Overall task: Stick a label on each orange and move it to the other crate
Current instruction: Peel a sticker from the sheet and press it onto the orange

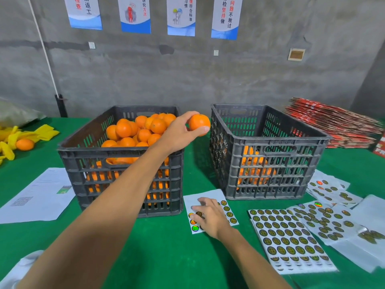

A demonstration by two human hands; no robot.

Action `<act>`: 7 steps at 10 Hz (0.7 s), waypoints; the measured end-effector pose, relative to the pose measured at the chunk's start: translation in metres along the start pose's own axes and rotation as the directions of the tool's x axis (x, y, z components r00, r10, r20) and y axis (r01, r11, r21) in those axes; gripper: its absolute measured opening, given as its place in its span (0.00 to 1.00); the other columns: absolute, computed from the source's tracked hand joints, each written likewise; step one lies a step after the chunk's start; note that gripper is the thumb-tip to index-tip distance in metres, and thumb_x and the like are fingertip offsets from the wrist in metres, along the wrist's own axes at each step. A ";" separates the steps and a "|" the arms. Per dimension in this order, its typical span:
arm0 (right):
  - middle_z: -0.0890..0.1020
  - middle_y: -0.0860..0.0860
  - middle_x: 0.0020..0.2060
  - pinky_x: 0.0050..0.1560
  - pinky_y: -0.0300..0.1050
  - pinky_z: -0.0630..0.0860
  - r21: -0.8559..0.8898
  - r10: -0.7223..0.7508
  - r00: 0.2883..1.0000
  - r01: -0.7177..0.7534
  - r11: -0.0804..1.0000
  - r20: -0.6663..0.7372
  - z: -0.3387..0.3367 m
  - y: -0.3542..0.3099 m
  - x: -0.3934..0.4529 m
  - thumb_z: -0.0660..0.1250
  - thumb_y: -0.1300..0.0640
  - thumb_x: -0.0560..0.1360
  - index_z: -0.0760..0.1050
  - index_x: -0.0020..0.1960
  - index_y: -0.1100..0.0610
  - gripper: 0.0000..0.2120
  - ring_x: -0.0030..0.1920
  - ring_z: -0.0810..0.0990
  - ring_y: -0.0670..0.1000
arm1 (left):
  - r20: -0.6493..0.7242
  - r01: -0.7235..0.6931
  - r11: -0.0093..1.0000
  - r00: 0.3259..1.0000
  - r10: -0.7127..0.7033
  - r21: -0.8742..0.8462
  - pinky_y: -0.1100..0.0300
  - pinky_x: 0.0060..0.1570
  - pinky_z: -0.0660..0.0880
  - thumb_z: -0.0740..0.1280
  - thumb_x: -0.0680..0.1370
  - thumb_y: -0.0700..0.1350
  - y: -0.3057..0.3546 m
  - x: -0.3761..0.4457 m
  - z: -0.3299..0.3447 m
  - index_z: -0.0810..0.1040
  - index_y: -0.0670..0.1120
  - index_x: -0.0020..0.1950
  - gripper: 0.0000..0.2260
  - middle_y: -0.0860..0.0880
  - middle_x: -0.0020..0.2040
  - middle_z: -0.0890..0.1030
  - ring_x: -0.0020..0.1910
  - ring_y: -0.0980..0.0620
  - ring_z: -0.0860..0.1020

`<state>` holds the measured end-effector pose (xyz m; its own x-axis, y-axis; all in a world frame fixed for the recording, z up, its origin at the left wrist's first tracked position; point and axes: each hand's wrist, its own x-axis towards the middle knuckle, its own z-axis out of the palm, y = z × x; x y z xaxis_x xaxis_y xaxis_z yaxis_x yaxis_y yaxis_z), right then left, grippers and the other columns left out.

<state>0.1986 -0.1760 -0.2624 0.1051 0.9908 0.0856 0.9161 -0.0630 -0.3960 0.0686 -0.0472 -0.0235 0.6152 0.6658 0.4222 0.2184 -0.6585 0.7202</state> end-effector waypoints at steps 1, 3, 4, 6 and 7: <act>0.66 0.48 0.77 0.76 0.52 0.55 0.030 0.056 0.997 -0.055 0.998 -0.052 0.005 0.002 0.001 0.62 0.40 0.82 0.78 0.70 0.44 0.19 0.77 0.60 0.54 | -0.001 0.000 1.000 1.000 0.000 0.006 0.42 0.67 0.75 0.73 0.77 0.59 0.001 -0.001 0.000 0.67 0.53 0.77 0.31 0.49 0.71 0.73 0.67 0.47 0.76; 0.74 0.45 0.72 0.73 0.49 0.60 0.081 0.044 0.994 -0.036 0.996 -0.102 0.006 -0.002 0.005 0.65 0.45 0.82 0.81 0.64 0.47 0.14 0.71 0.67 0.51 | -0.007 0.012 1.000 1.000 -0.012 -0.016 0.42 0.68 0.75 0.73 0.77 0.58 0.002 0.000 -0.001 0.67 0.52 0.77 0.32 0.49 0.72 0.73 0.67 0.46 0.75; 0.78 0.46 0.66 0.68 0.46 0.66 -0.009 -0.048 0.987 0.047 0.999 -0.150 0.008 -0.002 0.002 0.64 0.48 0.83 0.80 0.66 0.50 0.15 0.65 0.73 0.50 | -0.005 0.015 1.000 1.000 -0.015 -0.019 0.42 0.68 0.75 0.73 0.77 0.57 0.002 -0.001 -0.001 0.67 0.52 0.77 0.31 0.49 0.71 0.73 0.67 0.46 0.75; 0.82 0.46 0.61 0.64 0.44 0.72 -0.191 -0.180 0.954 0.135 0.972 -0.239 0.011 -0.005 -0.004 0.61 0.51 0.84 0.80 0.66 0.52 0.15 0.59 0.79 0.49 | -0.003 0.011 1.000 1.000 -0.011 -0.008 0.42 0.67 0.75 0.73 0.77 0.58 0.001 -0.001 -0.001 0.67 0.53 0.77 0.31 0.49 0.71 0.73 0.67 0.46 0.75; 0.82 0.47 0.61 0.63 0.43 0.73 -0.248 -0.204 0.947 0.141 0.958 -0.250 0.012 -0.007 -0.004 0.59 0.51 0.85 0.80 0.66 0.52 0.15 0.58 0.79 0.49 | -0.002 0.009 1.000 1.000 -0.009 -0.011 0.42 0.67 0.75 0.73 0.77 0.59 0.000 0.000 -0.001 0.68 0.53 0.76 0.31 0.49 0.71 0.73 0.67 0.46 0.75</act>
<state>0.1870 -0.1782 -0.2711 0.0090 0.9207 0.3902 0.9889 0.0498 -0.1402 0.0680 -0.0475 -0.0230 0.6118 0.6723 0.4167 0.2159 -0.6487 0.7298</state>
